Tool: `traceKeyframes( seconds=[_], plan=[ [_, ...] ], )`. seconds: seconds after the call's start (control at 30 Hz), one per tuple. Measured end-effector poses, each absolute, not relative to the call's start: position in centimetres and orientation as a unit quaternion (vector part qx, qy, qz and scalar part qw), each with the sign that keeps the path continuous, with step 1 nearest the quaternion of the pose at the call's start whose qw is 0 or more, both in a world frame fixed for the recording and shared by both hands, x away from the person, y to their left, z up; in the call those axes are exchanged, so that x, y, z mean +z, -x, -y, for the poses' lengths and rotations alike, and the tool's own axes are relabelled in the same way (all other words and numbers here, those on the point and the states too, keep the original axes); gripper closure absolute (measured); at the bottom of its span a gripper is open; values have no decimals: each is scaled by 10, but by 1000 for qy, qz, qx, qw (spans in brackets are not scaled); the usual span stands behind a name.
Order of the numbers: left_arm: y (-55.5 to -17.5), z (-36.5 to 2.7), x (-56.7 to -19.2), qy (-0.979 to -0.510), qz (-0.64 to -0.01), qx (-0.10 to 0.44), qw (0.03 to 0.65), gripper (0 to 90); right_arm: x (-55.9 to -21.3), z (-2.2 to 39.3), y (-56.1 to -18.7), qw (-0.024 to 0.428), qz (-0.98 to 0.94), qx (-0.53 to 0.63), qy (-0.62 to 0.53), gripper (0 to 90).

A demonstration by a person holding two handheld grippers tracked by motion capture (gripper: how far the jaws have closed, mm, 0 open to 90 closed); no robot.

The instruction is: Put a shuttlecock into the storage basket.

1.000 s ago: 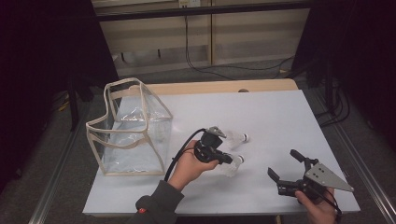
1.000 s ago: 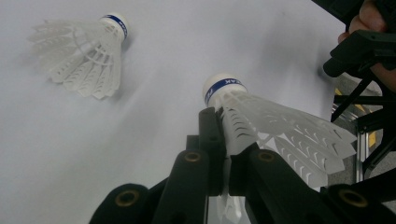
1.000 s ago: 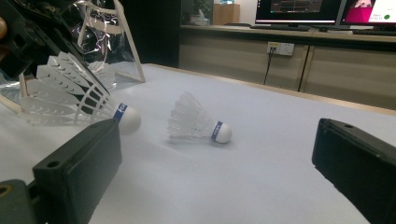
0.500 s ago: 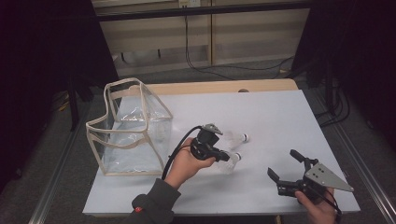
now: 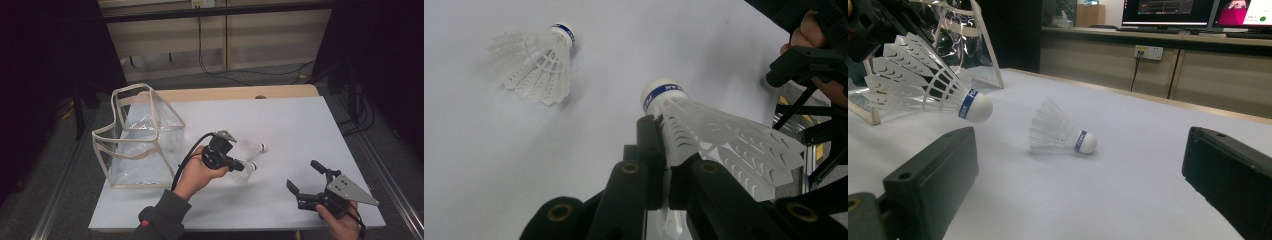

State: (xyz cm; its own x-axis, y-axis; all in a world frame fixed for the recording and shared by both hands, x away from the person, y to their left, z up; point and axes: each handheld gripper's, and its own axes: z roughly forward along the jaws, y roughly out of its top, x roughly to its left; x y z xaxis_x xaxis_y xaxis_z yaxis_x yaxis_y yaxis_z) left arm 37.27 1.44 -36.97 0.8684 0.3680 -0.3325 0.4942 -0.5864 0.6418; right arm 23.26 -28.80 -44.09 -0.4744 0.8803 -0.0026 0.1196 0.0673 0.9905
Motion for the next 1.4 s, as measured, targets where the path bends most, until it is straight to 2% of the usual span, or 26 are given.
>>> traceKeyframes(
  seconds=[1.4],
  plan=[
    [-380, -30, -342, -890, -250, -76, 373, 889, -440, 288, -233, 338, -647, 564, -386, 14]
  ],
)
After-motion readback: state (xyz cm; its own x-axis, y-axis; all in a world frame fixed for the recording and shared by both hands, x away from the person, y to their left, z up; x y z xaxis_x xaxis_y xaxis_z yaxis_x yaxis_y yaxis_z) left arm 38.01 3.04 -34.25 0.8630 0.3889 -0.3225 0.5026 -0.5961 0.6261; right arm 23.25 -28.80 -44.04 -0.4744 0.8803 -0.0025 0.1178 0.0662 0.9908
